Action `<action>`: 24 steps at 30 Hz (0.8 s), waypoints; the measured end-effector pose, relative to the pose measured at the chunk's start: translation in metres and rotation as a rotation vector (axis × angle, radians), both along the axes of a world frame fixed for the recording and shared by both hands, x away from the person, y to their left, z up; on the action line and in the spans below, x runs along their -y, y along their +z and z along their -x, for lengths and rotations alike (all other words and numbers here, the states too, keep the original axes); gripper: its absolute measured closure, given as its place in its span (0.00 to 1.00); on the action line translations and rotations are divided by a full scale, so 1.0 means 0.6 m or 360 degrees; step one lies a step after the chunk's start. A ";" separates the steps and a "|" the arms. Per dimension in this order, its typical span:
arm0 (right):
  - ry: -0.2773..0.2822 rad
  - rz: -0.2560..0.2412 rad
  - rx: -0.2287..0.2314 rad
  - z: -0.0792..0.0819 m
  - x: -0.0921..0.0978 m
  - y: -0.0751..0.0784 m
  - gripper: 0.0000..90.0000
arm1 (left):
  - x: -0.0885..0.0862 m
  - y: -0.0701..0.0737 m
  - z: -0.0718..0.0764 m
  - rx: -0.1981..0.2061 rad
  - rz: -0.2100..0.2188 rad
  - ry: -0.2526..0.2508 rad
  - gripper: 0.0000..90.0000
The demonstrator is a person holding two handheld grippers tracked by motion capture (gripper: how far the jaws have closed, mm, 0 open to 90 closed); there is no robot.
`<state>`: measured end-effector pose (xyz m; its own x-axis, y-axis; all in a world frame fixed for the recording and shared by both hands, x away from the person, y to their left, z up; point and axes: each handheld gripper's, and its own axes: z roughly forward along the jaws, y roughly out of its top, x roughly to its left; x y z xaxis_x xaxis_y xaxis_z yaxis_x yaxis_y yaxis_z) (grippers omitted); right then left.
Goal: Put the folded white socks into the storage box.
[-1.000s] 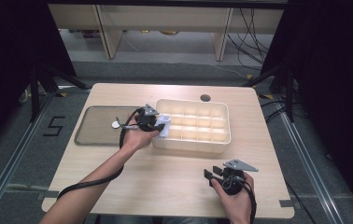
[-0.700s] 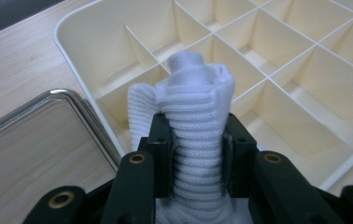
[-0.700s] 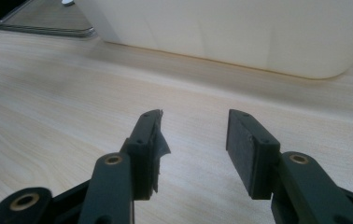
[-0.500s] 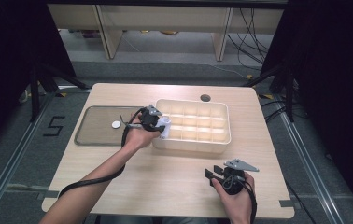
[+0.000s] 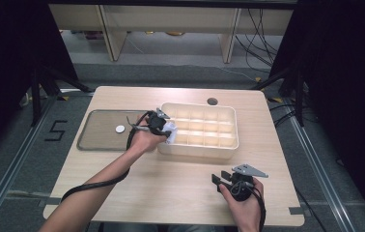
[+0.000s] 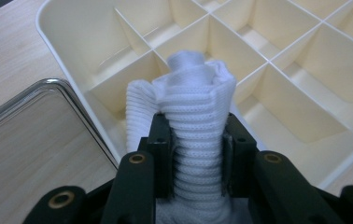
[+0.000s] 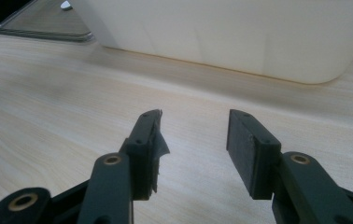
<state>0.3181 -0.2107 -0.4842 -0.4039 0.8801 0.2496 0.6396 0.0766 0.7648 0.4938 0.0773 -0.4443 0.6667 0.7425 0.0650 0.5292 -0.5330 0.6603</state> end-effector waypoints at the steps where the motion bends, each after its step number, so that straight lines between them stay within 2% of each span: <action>1: 0.0001 -0.0003 -0.0005 0.000 0.000 0.000 0.61 | 0.001 0.000 -0.001 -0.0007 -0.0006 0.0001 0.77; 3: -0.0029 -0.0031 -0.0045 0.003 -0.003 0.001 0.61 | 0.002 0.001 -0.002 -0.0025 -0.0015 -0.0003 0.77; 4: -0.0022 -0.0048 -0.0034 0.002 -0.004 0.000 0.61 | 0.002 0.002 -0.003 -0.0028 -0.0026 -0.0005 0.77; 5: -0.0022 -0.0048 -0.0035 0.002 -0.004 0.000 0.61 | 0.003 0.002 -0.004 -0.0028 -0.0033 -0.0008 0.77; 6: 0.0001 -0.0007 0.0007 -0.001 0.000 -0.001 0.61 | 0.004 0.003 -0.004 -0.0044 -0.0037 -0.0007 0.77; 7: -0.0022 -0.0046 -0.0030 0.002 -0.004 0.000 0.61 | 0.005 0.004 -0.005 -0.0052 -0.0046 -0.0006 0.77; 8: -0.0001 -0.0018 0.0003 -0.001 -0.001 -0.001 0.61 | 0.005 0.004 -0.006 -0.0054 -0.0054 -0.0011 0.77; 9: -0.0001 -0.0005 -0.0001 -0.001 0.000 0.000 0.61 | 0.006 0.004 -0.007 -0.0061 -0.0057 -0.0009 0.77; 12: -0.0040 -0.0036 -0.0053 0.004 -0.003 0.004 0.61 | 0.007 0.005 -0.008 -0.0074 -0.0068 -0.0008 0.77; 13: -0.0036 -0.0019 -0.0030 0.002 -0.001 0.003 0.61 | 0.007 0.006 -0.009 -0.0082 -0.0074 -0.0009 0.77; 16: -0.0027 0.0000 -0.0020 0.002 0.001 0.003 0.61 | 0.008 0.009 -0.012 -0.0111 -0.0063 0.0008 0.76; 17: -0.0015 -0.0017 0.0001 0.000 0.001 0.001 0.61 | 0.009 0.010 -0.012 -0.0112 -0.0068 0.0009 0.75; 19: -0.0023 -0.0040 -0.0016 0.001 -0.001 0.002 0.60 | 0.010 0.012 -0.012 -0.0112 -0.0076 0.0008 0.74; 20: -0.0006 0.0000 0.0012 -0.001 0.002 0.002 0.60 | 0.010 0.012 -0.012 -0.0110 -0.0070 0.0011 0.74; 22: -0.0003 -0.0001 0.0015 -0.001 0.003 0.002 0.60 | 0.008 0.014 -0.013 -0.0128 -0.0065 0.0007 0.72; 23: -0.0002 -0.0004 0.0015 -0.001 0.003 0.002 0.60 | 0.008 0.015 -0.012 -0.0129 -0.0057 0.0012 0.72; 24: -0.0027 -0.0065 -0.0032 0.002 -0.003 0.003 0.60 | 0.008 0.015 -0.012 -0.0117 -0.0050 0.0009 0.71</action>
<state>0.3171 -0.2092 -0.4824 -0.3834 0.8757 0.2936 0.6561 0.0345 0.7539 0.5012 0.0727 -0.4353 0.6662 0.7447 0.0393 0.5789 -0.5497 0.6023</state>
